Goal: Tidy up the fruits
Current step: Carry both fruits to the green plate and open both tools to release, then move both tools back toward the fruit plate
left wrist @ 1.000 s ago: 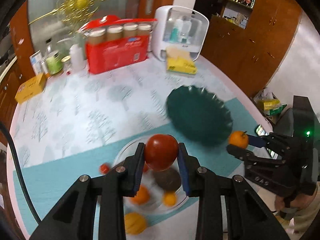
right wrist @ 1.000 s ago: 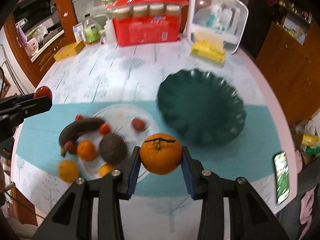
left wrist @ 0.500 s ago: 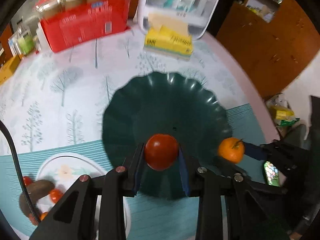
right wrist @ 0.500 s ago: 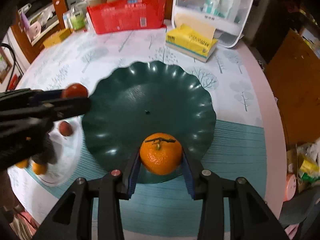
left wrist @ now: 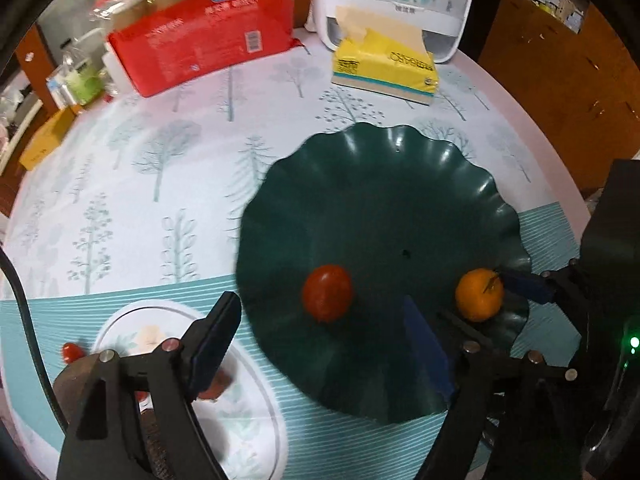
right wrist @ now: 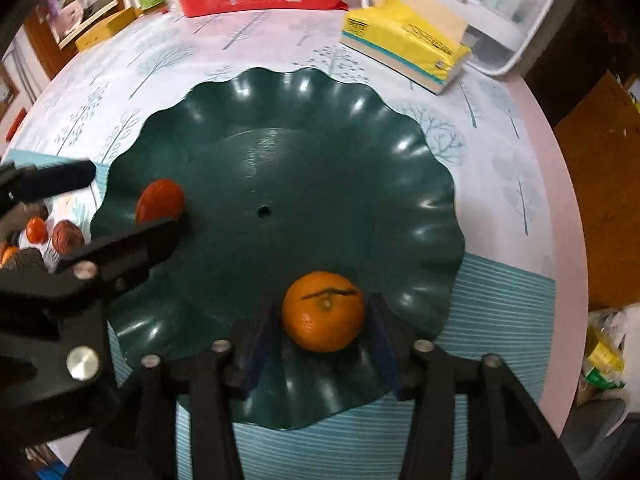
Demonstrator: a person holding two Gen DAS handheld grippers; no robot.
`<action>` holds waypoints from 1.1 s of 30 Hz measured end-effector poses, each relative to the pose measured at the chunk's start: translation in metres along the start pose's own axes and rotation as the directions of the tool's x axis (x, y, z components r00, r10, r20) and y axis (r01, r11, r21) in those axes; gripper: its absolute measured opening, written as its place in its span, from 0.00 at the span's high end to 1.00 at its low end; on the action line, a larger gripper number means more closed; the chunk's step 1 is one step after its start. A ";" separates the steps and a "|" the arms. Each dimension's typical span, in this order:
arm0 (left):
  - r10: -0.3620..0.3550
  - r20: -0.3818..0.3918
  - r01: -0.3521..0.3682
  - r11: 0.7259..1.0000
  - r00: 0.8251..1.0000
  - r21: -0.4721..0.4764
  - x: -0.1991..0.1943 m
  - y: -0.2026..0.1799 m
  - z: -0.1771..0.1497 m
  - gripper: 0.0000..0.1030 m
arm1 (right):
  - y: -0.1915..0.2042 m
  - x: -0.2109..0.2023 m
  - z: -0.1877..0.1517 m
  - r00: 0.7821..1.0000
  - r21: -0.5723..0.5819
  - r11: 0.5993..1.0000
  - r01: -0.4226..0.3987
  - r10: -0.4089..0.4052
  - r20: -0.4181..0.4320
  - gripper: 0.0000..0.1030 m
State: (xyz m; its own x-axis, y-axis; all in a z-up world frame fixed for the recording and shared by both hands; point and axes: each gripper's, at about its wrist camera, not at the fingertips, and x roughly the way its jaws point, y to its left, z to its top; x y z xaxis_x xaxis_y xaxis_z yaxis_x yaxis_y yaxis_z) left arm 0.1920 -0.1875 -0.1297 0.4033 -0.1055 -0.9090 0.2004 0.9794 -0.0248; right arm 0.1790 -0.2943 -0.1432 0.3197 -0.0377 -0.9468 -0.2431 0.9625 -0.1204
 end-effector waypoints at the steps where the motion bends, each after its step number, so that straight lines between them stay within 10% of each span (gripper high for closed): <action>1: 0.009 0.008 -0.009 1.000 1.000 -0.006 -0.003 0.002 -0.002 0.21 | 0.004 -0.003 -0.001 1.000 -0.007 1.000 0.003 -0.003 0.013 0.44; 11: 0.032 0.160 -0.011 0.991 0.987 -0.135 -0.058 0.034 -0.027 0.21 | 0.012 -0.025 -0.007 0.998 0.019 1.000 0.011 -0.013 0.069 0.41; 19: 0.054 0.113 -0.035 0.986 0.992 -0.163 -0.091 0.038 -0.042 0.21 | 0.014 -0.050 -0.013 0.992 0.043 0.999 0.021 -0.026 0.126 0.41; 33: 0.196 0.235 -0.151 0.969 0.952 -0.198 -0.193 0.065 -0.079 0.21 | 0.043 -0.110 -0.013 0.970 0.057 0.994 -0.089 0.074 0.231 0.41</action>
State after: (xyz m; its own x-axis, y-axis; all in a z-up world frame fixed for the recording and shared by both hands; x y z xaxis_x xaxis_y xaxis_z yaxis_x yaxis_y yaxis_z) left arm 0.0567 -0.0896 0.0111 0.6331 0.0512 -0.7724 -0.0434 0.9986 0.0306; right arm 0.1214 -0.2524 -0.0482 0.5036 0.0967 -0.8585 -0.2183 0.9757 -0.0181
